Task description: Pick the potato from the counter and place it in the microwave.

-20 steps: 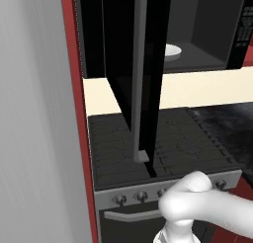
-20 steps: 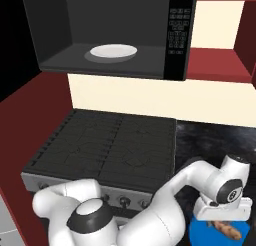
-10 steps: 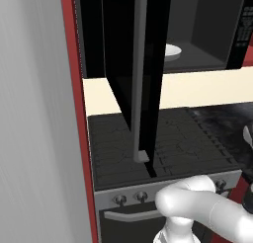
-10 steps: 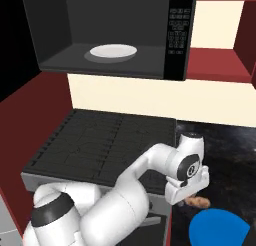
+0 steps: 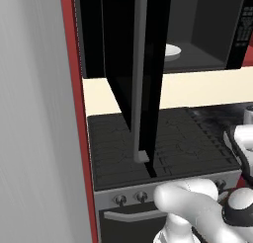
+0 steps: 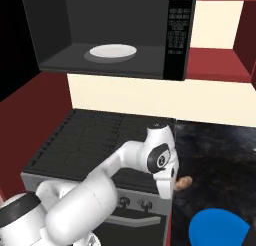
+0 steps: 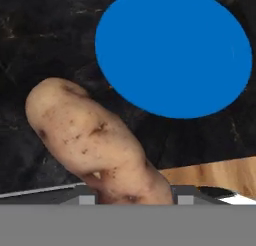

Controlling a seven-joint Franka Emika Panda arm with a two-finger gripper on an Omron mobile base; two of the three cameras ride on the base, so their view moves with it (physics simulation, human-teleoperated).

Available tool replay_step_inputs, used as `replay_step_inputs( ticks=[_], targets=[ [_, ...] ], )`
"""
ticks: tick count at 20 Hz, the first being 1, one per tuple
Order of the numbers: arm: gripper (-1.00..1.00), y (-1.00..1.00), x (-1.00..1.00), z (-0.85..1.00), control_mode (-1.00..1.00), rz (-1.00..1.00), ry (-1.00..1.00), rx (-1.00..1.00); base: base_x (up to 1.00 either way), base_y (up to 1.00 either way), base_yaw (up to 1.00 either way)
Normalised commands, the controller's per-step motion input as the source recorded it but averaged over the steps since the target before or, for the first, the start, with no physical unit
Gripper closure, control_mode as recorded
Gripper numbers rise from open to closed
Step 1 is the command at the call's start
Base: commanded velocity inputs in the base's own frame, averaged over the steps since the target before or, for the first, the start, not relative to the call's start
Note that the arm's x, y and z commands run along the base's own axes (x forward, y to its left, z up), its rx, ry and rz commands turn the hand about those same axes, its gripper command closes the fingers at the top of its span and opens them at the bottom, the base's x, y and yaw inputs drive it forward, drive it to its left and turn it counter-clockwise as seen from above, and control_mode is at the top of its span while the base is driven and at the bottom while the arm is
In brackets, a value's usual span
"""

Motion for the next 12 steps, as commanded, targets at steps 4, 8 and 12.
replay_step_inputs(
  ticks=[4,8,12],
  targets=[
    [1.0,0.26,-0.09,0.76,-1.0,0.93,0.17,0.0,0.0,0.0,0.0],
    [1.0,0.23,0.0,0.99,-1.0,0.88,0.12,0.0,0.0,0.0,0.0],
    [1.0,0.08,0.04,1.0,-1.0,0.79,0.07,0.04,0.0,0.0,0.0]
  ],
)
